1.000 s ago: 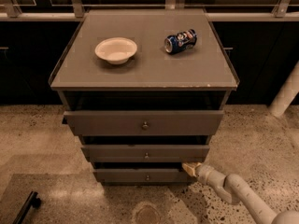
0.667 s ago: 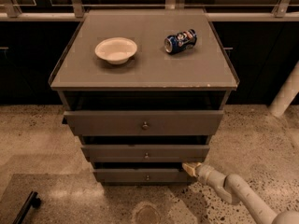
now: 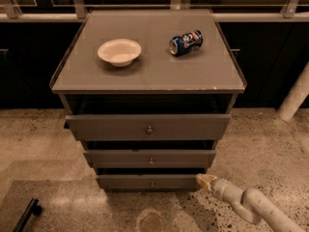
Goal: Close bottom drawer
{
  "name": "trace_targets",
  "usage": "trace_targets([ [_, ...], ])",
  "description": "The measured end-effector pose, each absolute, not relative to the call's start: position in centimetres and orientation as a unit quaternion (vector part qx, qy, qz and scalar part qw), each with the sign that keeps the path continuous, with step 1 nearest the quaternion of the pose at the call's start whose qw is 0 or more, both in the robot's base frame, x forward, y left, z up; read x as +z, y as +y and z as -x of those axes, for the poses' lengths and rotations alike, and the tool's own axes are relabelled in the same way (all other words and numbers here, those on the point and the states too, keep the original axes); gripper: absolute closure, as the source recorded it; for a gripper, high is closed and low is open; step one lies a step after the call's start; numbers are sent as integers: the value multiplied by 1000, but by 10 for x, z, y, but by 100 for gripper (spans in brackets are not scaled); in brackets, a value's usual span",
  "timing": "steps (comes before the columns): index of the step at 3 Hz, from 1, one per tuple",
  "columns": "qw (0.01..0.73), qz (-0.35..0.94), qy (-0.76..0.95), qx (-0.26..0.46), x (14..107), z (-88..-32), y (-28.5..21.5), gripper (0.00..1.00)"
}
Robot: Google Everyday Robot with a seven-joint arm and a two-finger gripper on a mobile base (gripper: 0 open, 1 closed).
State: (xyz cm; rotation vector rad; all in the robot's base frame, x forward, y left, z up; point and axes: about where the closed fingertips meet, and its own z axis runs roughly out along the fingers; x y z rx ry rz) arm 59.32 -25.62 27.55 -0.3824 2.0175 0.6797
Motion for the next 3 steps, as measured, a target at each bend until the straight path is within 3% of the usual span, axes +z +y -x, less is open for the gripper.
trace_targets([
  [1,462,161,823,287,274,-585,-241,11],
  [2,462,161,823,287,274,-585,-242,0],
  [3,462,161,823,287,274,-585,-242,0],
])
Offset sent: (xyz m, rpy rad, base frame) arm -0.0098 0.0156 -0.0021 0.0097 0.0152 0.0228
